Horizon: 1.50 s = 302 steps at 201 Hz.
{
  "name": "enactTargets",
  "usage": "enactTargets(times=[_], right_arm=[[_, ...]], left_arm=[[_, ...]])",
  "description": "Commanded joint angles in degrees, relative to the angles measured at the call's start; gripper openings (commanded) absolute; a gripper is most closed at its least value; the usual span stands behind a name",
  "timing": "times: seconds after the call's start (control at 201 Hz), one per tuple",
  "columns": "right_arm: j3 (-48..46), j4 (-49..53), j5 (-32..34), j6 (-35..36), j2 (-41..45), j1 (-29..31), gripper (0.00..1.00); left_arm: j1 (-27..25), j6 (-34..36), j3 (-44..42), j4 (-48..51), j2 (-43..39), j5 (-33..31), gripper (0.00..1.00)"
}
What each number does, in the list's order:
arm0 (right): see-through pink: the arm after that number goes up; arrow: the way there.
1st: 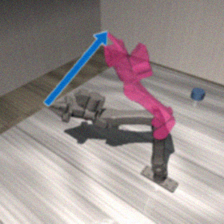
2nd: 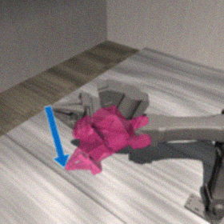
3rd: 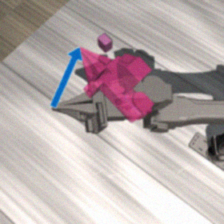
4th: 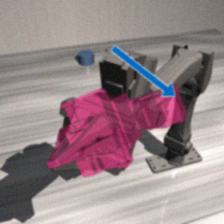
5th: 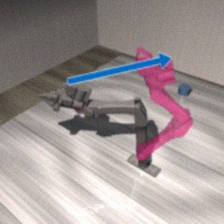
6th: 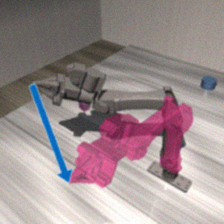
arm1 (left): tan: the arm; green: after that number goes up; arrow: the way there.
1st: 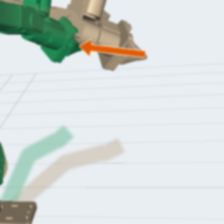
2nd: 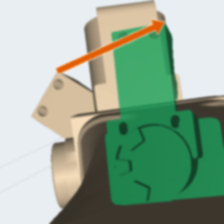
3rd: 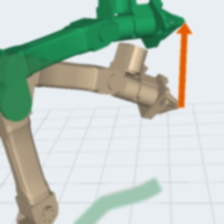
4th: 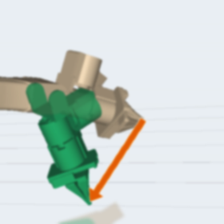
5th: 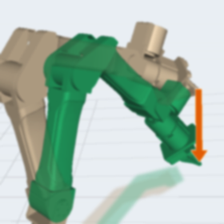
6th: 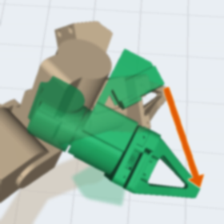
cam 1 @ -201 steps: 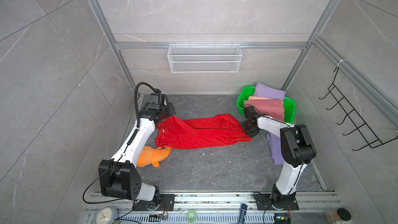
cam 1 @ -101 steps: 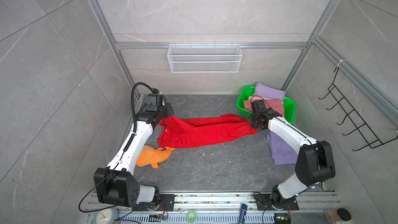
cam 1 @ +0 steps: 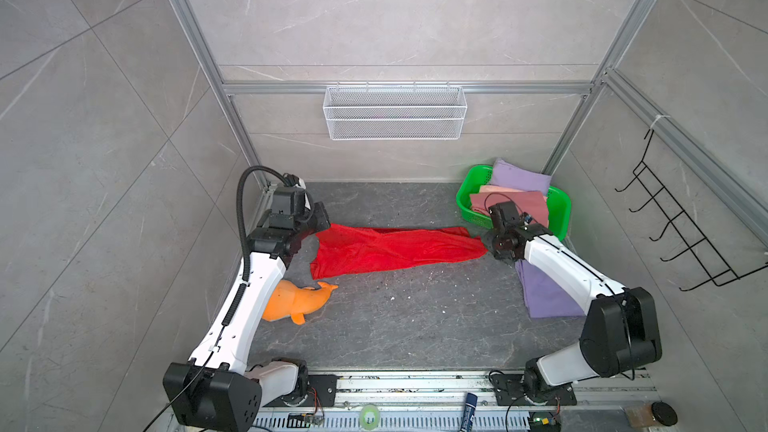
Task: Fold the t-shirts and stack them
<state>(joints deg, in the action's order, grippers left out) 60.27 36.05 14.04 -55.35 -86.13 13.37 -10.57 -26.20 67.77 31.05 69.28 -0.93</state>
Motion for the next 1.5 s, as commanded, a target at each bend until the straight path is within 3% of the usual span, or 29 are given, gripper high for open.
enactTargets(times=[0.0,0.179,0.383,0.488,0.772,0.931,1.225,1.309,1.389,1.434,1.498], right_arm=[[-3.2,0.3,-0.5,-2.1,2.6,-0.1,0.42],[-4.5,-2.5,-3.0,-4.7,2.5,0.0,0.51],[-8.2,-9.7,-11.1,-5.7,0.2,0.1,0.53],[-10.2,-10.9,-11.6,-6.5,-1.3,0.1,0.54],[-4.1,-6.2,-5.3,2.4,-8.3,5.0,0.61],[-3.0,-4.9,-5.4,4.0,-12.7,6.7,0.66],[4.9,1.8,-1.6,7.4,-22.0,9.2,0.66],[7.4,4.3,-1.3,8.6,-23.9,10.0,0.60],[5.8,2.3,-3.1,8.2,-22.6,10.0,0.40],[3.9,-0.2,-4.6,7.3,-21.3,10.0,0.24],[2.3,-1.3,-5.4,6.1,-19.4,10.0,0.12]], left_arm=[[-0.9,-4.6,-3.5,0.0,-3.1,1.3,0.00],[-1.3,-5.9,-6.3,-0.5,-4.5,0.8,0.00],[-2.1,-6.1,-6.2,-0.8,-2.3,2.0,0.00],[-2.4,-6.2,-5.9,-0.9,-1.5,2.5,0.00],[-2.6,-6.0,-5.2,-0.5,-0.7,2.3,0.00],[-2.7,-6.0,-5.1,-0.7,-0.6,2.0,0.00],[-3.1,-6.2,-5.5,-0.8,-1.7,1.2,0.00],[-3.1,-6.4,-5.8,-0.4,-2.2,0.8,0.00],[-3.2,-6.8,-6.0,0.1,-3.0,-0.1,0.00],[-3.2,-7.0,-6.2,0.2,-3.6,-0.5,0.00],[-3.3,-7.1,-6.4,0.3,-4.4,-1.2,0.00]])
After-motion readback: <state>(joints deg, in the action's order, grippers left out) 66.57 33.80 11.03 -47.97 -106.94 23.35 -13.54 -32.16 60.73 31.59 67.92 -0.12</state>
